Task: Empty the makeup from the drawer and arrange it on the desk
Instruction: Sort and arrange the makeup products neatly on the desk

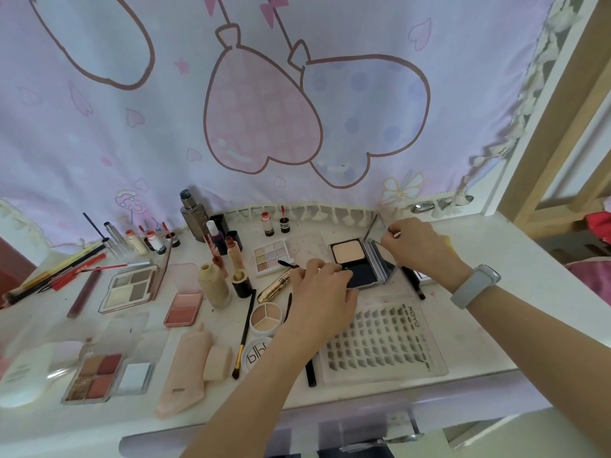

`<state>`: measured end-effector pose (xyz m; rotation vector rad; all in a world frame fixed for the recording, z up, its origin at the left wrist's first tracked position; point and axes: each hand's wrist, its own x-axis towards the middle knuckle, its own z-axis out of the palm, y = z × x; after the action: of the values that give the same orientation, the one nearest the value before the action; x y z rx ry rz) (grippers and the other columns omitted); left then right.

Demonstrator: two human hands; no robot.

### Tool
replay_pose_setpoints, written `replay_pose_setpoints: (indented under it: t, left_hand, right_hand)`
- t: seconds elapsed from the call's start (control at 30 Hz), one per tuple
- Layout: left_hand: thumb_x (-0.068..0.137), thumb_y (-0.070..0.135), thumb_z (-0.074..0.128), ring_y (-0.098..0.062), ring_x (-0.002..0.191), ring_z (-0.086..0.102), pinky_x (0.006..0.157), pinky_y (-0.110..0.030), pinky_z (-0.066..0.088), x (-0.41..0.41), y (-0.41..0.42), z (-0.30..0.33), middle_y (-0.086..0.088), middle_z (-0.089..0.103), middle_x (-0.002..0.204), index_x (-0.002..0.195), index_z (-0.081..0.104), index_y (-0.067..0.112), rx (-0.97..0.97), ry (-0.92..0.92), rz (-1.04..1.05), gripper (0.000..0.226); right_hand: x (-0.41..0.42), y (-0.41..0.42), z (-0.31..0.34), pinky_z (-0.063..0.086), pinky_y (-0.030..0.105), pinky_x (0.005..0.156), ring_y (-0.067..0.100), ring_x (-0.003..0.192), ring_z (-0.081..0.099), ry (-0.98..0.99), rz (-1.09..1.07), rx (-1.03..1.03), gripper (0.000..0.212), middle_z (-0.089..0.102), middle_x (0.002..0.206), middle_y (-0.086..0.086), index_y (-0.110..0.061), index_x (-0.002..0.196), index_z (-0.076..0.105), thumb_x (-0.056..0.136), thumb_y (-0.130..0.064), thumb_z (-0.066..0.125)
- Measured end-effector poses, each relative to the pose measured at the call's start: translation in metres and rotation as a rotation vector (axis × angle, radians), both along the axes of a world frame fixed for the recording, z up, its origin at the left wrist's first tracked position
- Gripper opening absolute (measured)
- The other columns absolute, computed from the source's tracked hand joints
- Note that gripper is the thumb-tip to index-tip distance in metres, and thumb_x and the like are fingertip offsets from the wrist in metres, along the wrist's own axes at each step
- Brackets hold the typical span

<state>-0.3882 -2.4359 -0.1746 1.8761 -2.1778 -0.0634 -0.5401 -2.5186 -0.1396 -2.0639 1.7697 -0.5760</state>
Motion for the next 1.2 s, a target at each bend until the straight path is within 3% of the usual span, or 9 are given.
replay_pose_setpoints:
  t: [0.07,0.23,0.37,0.53,0.6,0.7,0.83,1.03,1.2]
  left_hand:
    - [0.080,0.031,0.042,-0.033,0.111,0.051,0.085,-0.046,0.032,0.000,0.000,-0.003,-0.006,0.065,0.112,0.104,0.070,0.014,-0.059,0.016,-0.001,0.040]
    - [0.082,0.035,0.032,-0.028,0.125,0.037,0.096,-0.043,0.021,0.002,0.001,-0.002,-0.004,0.054,0.130,0.120,0.062,0.019,-0.009,0.035,-0.015,0.050]
    - [0.083,0.039,0.027,-0.024,0.128,0.034,0.097,-0.041,0.019,-0.004,0.003,-0.002,-0.002,0.051,0.133,0.125,0.056,0.020,0.012,0.032,-0.057,0.055]
    - [0.089,0.041,0.026,-0.016,0.130,0.030,0.096,-0.035,0.012,-0.012,0.005,-0.005,0.004,0.044,0.138,0.132,0.049,0.025,0.058,0.021,-0.084,0.051]
    - [0.094,0.039,0.029,-0.014,0.131,0.029,0.098,-0.035,0.012,-0.013,0.007,-0.008,0.005,0.042,0.139,0.133,0.048,0.026,0.061,0.028,-0.083,0.045]
    - [0.091,0.041,0.028,-0.012,0.131,0.031,0.100,-0.035,0.013,-0.016,0.014,-0.009,0.006,0.044,0.138,0.130,0.051,0.027,0.051,0.070,-0.083,0.047]
    - [0.096,0.039,0.033,-0.008,0.130,0.029,0.102,-0.031,0.010,-0.018,0.017,-0.008,0.010,0.043,0.138,0.128,0.053,0.028,0.039,0.130,-0.055,0.040]
    - [0.097,0.030,0.040,-0.005,0.127,0.034,0.105,-0.027,0.011,-0.021,0.020,-0.004,0.013,0.046,0.133,0.125,0.054,0.028,0.050,0.298,-0.025,0.032]
    - [0.095,0.023,0.046,-0.007,0.116,0.047,0.105,-0.038,0.033,-0.023,0.021,0.001,0.010,0.055,0.121,0.121,0.057,0.022,0.032,0.581,0.041,0.028]
  right_hand:
    - [-0.002,-0.003,-0.003,0.027,0.015,0.041,0.020,0.064,0.039,-0.029,0.023,0.010,0.023,0.045,0.070,0.013,-0.003,0.070,0.052,0.089,-0.015,0.045]
    - [-0.019,-0.010,-0.011,0.035,0.026,0.055,0.019,0.058,0.048,-0.164,0.080,0.047,0.036,0.045,0.055,0.003,-0.006,0.064,0.047,0.093,-0.025,0.042]
    - [-0.037,-0.009,-0.017,0.043,0.025,0.070,0.020,0.078,0.059,-0.210,0.011,-0.083,0.025,0.069,0.091,0.006,-0.009,0.100,0.066,0.094,-0.015,0.042]
    - [-0.063,0.005,-0.043,0.027,0.034,0.098,0.018,0.127,0.036,0.272,0.232,-0.174,0.043,0.048,0.136,-0.001,-0.023,0.126,0.055,0.085,-0.030,0.045]
    - [-0.069,0.010,-0.043,0.019,0.033,0.103,0.009,0.135,0.026,0.370,0.305,-0.110,0.062,0.035,0.146,-0.010,-0.031,0.133,0.045,0.075,-0.042,0.027]
    - [-0.075,0.010,-0.036,0.011,0.034,0.108,0.006,0.140,0.014,0.438,0.381,-0.023,0.057,0.020,0.152,-0.012,-0.033,0.140,0.031,0.084,-0.037,0.039]
    - [-0.077,0.003,-0.025,0.005,0.041,0.112,0.013,0.143,0.003,0.583,0.440,0.083,0.063,0.011,0.155,-0.005,-0.028,0.138,0.024,0.082,-0.024,0.051]
    - [-0.076,-0.008,-0.024,0.008,0.043,0.113,0.018,0.138,0.019,0.524,0.465,0.062,0.071,0.032,0.139,-0.002,-0.026,0.138,0.025,0.076,-0.027,0.059]
    - [-0.087,-0.013,-0.006,0.016,0.034,0.110,0.017,0.124,0.038,0.354,0.431,-0.051,0.072,0.038,0.130,0.000,-0.020,0.145,0.018,0.084,-0.024,0.056]
